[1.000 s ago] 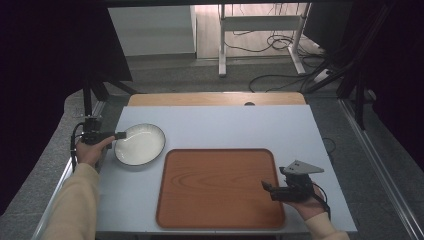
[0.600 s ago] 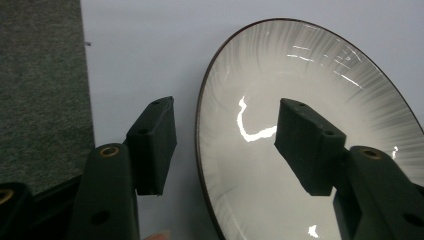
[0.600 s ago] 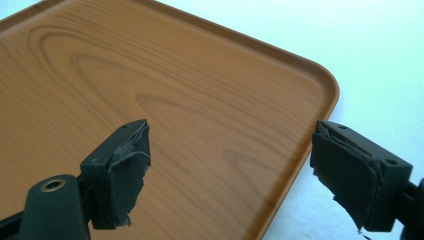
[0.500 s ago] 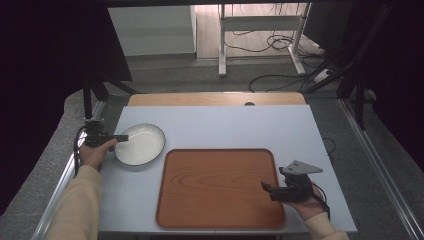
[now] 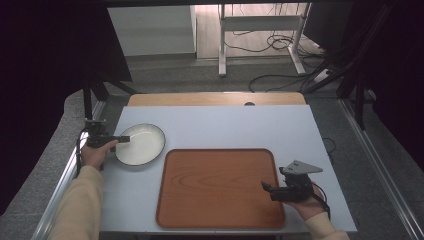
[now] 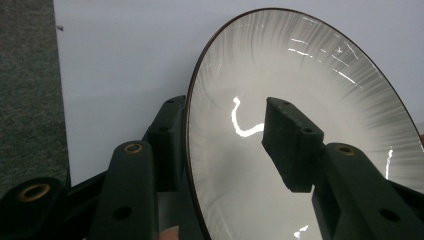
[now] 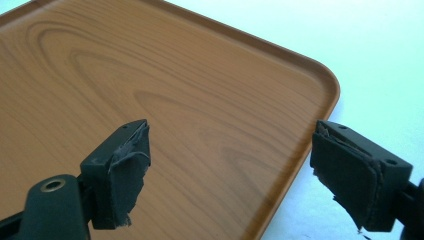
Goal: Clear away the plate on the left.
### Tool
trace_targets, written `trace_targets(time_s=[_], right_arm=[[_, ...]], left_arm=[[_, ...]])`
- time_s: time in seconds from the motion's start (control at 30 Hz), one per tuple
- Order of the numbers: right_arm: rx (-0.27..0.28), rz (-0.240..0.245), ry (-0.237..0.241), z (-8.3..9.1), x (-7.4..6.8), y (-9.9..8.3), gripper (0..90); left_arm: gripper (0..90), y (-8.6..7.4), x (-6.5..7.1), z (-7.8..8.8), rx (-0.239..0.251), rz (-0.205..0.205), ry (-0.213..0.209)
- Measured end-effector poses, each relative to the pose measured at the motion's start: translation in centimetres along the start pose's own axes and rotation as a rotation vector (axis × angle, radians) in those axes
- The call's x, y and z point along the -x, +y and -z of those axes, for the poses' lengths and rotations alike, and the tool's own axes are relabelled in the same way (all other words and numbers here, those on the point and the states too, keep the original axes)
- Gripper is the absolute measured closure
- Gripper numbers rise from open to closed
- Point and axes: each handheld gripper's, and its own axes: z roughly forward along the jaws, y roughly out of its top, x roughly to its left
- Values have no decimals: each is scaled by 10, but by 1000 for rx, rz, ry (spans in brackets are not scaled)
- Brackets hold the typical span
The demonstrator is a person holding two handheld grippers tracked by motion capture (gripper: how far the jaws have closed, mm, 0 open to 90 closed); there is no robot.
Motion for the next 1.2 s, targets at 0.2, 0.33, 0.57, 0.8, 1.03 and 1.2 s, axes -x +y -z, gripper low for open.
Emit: trace_targets(time_s=[0.2,0.33,0.57,0.8,1.03,1.2], right_arm=[[8,-7,-2,1,2,0,164],[14,-22,-9,3,5,0,164],[10,-15,-8,2,4,0,163],[9,-14,-10,2,5,0,163],[9,-16,-11,1,5,1,163],[13,-16,-16,2,5,1,164]], left_arm=[[513,-1,1,-7,-8,4,5],[511,0,0,-8,-7,20,-8],[614,0,-1,-7,-12,32,29],[710,0,-3,-4,-26,48,15],[783,1,-1,5,-6,55,0],[818,3,8,16,21,55,2]])
